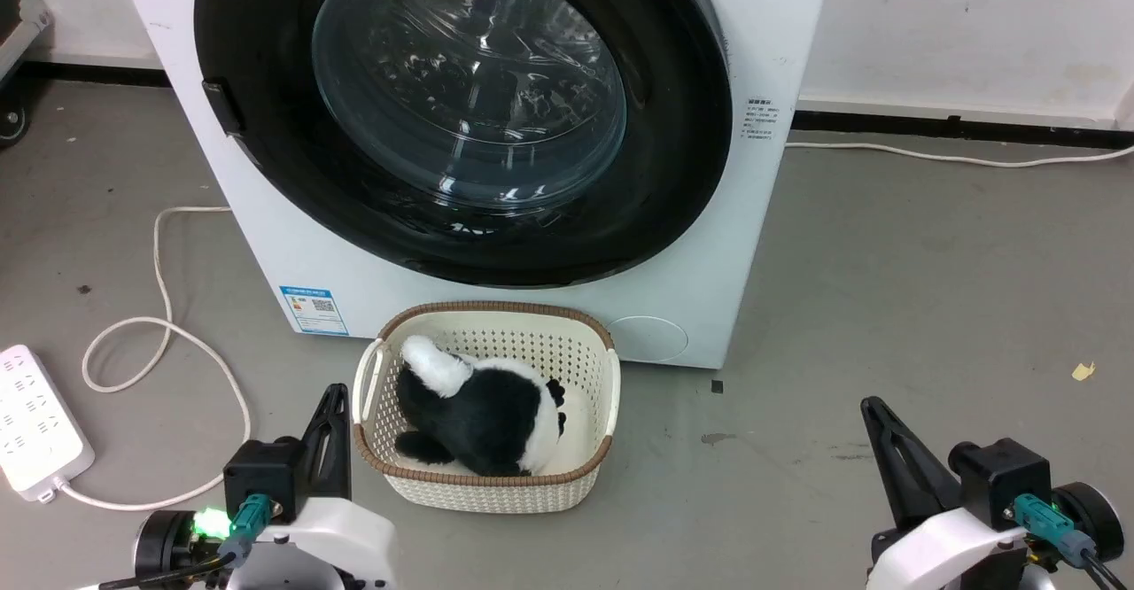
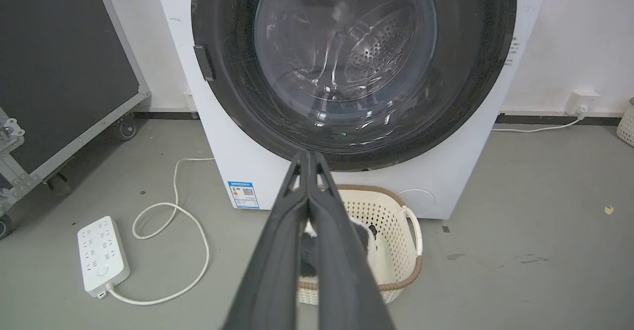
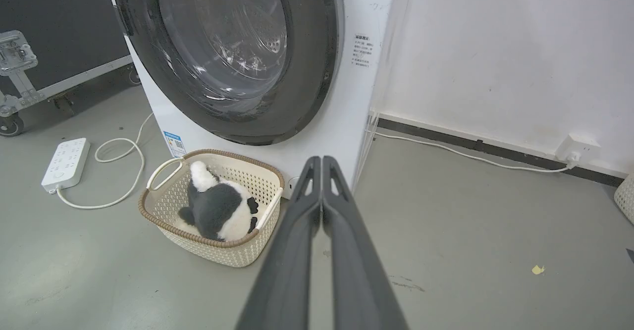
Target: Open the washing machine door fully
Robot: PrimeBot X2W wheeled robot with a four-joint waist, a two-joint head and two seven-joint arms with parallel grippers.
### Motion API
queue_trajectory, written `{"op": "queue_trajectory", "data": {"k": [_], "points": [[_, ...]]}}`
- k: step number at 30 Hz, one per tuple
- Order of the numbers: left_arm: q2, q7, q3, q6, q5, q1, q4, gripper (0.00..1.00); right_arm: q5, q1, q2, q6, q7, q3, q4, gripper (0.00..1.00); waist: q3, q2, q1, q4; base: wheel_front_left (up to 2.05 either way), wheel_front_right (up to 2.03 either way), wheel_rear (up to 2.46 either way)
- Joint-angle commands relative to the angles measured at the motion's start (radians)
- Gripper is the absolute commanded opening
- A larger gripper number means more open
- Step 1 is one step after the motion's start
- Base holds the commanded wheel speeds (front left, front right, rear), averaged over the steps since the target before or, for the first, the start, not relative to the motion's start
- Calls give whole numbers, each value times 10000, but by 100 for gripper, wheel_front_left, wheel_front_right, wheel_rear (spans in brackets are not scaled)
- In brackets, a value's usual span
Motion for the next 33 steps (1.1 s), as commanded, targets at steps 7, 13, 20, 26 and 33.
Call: {"op": "queue_trajectory", "data": {"k": [7,13,20,26,33], "points": [[4,3,-5,-57,89,145,-35,0,-62,-129,55,-9,3,-7,22,0,0,0,0,0,0,0,0],[4,3,-5,-57,89,145,-35,0,-62,-129,55,-9,3,-7,22,0,0,0,0,0,0,0,0],[4,3,-5,-57,89,145,-35,0,-62,-129,55,-9,3,-7,22,0,0,0,0,0,0,0,0],[4,3,-5,-57,89,145,-35,0,-62,-129,55,-9,3,-7,22,0,0,0,0,0,0,0,0],[0,-2,-4,0,0,1,0,100,2,-1,0,0,-3,-2,0,100,0,0,0,0,0,0,0]]}}
